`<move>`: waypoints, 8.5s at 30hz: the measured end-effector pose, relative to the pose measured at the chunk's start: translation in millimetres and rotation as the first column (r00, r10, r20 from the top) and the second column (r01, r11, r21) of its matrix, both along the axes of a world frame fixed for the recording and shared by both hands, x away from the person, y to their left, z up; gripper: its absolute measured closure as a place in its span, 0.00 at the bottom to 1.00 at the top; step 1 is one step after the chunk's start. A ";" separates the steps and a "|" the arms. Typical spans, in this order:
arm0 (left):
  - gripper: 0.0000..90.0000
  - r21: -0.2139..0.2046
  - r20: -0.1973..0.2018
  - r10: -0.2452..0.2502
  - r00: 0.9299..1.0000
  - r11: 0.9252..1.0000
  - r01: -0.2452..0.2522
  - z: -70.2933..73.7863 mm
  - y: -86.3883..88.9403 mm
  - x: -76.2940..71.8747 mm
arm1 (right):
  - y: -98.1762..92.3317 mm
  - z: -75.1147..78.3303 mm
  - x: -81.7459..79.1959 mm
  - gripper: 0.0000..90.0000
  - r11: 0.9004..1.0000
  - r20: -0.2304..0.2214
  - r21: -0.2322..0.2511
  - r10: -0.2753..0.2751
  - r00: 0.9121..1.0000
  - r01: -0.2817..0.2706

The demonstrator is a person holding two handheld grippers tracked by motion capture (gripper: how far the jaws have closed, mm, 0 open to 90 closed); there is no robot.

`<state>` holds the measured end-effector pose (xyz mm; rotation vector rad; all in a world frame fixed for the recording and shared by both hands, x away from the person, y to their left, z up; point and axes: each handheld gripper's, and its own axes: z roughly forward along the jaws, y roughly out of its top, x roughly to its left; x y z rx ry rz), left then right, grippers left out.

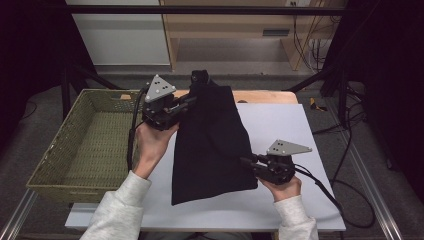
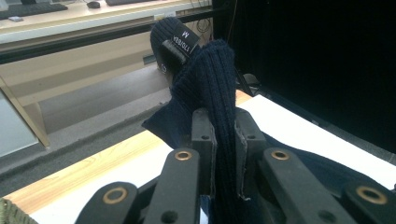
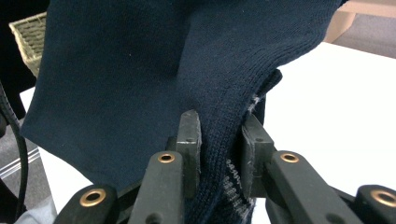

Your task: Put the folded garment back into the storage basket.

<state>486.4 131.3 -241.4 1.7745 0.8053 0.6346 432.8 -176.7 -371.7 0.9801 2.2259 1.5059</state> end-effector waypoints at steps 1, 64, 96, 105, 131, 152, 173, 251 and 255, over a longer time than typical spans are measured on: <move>0.91 0.004 0.001 0.000 1.000 1.000 0.000 1.9 1.6 0.0 | 0.0 0.0 0.0 0.82 1.000 0.000 0.000 0.000 1.000 0.000; 0.90 0.019 -0.004 0.181 0.984 0.983 -0.181 68.0 129.3 7.4 | 115.6 62.2 27.0 0.83 0.992 0.110 0.028 0.116 0.987 -0.120; 0.90 0.049 -0.005 0.270 0.963 0.962 -0.269 76.0 187.7 16.7 | 189.5 69.9 34.8 0.83 0.984 0.127 0.038 0.168 0.978 -0.174; 0.90 0.046 -0.013 0.301 0.954 0.953 -0.300 73.7 209.3 19.0 | 210.0 69.0 37.3 0.83 0.982 0.126 0.045 0.179 0.976 -0.185; 0.90 0.031 -0.033 0.372 0.928 0.928 -0.371 63.6 269.0 23.4 | 272.6 67.3 41.3 0.83 0.970 0.116 0.045 0.233 0.966 -0.239; 0.90 0.069 -0.071 0.416 0.906 0.909 -0.412 31.8 303.2 31.1 | 318.6 45.7 45.1 0.83 0.963 0.071 0.020 0.266 0.961 -0.268; 0.90 0.118 -0.118 0.420 0.900 0.906 -0.407 -18.1 303.5 68.1 | 334.6 4.0 54.2 0.82 0.975 0.010 -0.013 0.224 0.975 -0.224; 0.01 -0.108 -0.065 0.031 0.997 0.993 -0.038 -101.7 123.9 -31.0 | 76.3 7.7 40.1 0.00 0.992 0.118 0.059 0.107 0.987 -0.114; 0.01 -0.105 -0.076 -0.019 0.997 0.994 0.011 -110.8 103.1 -36.9 | 51.7 0.6 34.5 0.00 0.992 0.139 0.078 0.083 0.987 -0.094</move>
